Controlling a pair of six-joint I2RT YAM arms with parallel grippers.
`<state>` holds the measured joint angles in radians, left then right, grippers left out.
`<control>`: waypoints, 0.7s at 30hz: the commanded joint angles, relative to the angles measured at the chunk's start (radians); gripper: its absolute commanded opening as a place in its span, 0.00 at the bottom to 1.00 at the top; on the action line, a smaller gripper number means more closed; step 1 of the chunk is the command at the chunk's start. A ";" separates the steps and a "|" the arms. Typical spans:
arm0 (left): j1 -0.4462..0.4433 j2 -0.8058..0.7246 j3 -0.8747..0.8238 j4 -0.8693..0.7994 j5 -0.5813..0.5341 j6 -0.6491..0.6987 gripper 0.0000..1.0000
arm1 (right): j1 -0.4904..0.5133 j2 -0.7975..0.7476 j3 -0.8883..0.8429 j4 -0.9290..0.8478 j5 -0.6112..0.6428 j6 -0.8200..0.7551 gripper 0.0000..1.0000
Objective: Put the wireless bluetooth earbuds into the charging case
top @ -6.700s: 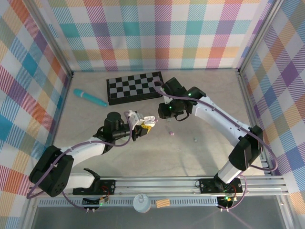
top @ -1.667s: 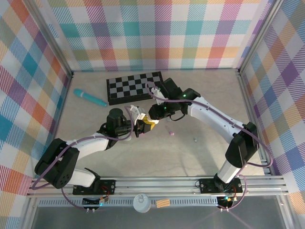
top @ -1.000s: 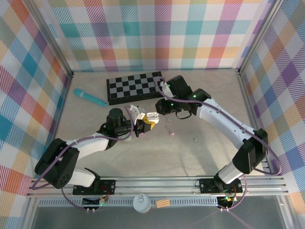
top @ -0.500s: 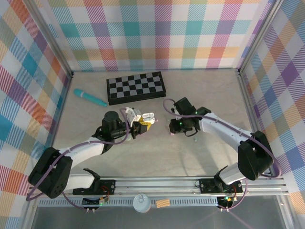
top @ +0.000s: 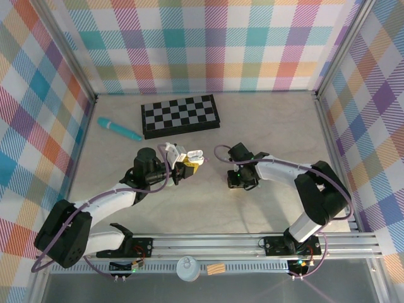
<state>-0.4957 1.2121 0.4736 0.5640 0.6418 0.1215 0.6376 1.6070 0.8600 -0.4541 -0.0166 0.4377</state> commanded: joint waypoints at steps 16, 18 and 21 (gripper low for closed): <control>0.009 -0.037 0.020 -0.035 0.010 0.039 0.02 | -0.084 -0.107 0.049 -0.226 -0.285 0.590 0.60; 0.008 -0.048 0.019 -0.042 0.010 0.039 0.02 | -0.129 -0.097 0.034 -0.213 -0.354 0.625 0.60; 0.009 -0.070 0.021 -0.066 0.009 0.044 0.02 | -0.187 -0.063 0.046 -0.241 -0.410 0.623 0.56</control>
<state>-0.4950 1.1755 0.4736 0.5167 0.6418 0.1474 0.4908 1.5200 0.9031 -0.6704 -0.2970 0.9684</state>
